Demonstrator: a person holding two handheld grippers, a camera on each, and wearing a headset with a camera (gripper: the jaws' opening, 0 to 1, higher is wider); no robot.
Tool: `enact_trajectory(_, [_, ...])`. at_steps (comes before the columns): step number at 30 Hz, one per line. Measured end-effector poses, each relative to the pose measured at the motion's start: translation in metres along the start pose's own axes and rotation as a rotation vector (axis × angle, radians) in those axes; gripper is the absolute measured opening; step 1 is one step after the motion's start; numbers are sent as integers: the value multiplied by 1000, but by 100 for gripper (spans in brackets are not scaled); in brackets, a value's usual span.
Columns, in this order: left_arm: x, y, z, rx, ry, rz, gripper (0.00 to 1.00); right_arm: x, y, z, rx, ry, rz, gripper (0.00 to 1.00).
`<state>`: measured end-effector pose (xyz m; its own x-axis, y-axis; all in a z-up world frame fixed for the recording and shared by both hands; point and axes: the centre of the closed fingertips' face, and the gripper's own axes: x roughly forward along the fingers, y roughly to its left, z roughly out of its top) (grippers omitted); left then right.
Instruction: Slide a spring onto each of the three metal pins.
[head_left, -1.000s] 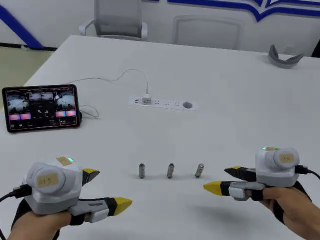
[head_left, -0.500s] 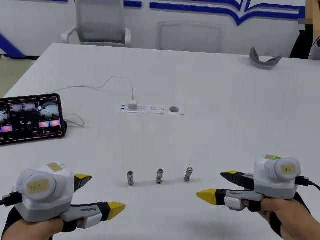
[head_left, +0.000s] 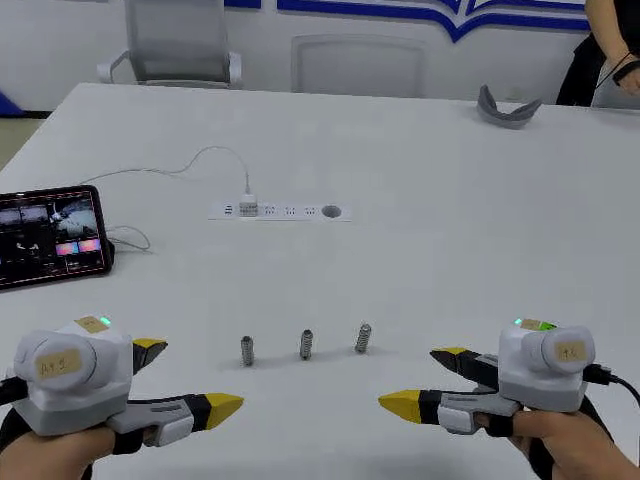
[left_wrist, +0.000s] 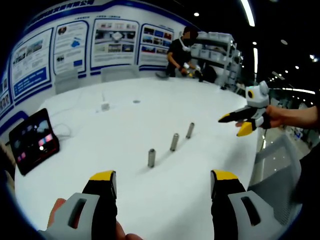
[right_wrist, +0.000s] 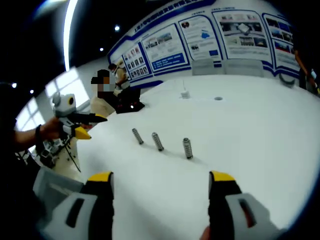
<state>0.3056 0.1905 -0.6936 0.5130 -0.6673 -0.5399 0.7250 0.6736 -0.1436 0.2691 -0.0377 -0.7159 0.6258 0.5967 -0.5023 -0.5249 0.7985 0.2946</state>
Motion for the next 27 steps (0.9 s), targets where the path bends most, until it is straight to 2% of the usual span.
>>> enact_trajectory(2, [0, 1, 0, -17, -3, -3, 78, 0, 1, -1, 1, 2, -1, 80])
enact_trajectory(9, [-1, 5, 2, -15, -11, -8, 79, 2, 4, -3, 2, 10, 3, 81])
enact_trajectory(12, [-1, 6, 0, -27, 0, -16, 78, 3, 4, -3, 1, 12, 2, 81])
enact_trajectory(18, [-4, -1, 3, -52, -1, -34, 81, 3, 3, -2, 2, 11, 2, 82])
enact_trajectory(27, [-7, 0, 2, -33, 7, -25, 82, 5, 2, -1, 1, 13, 6, 84])
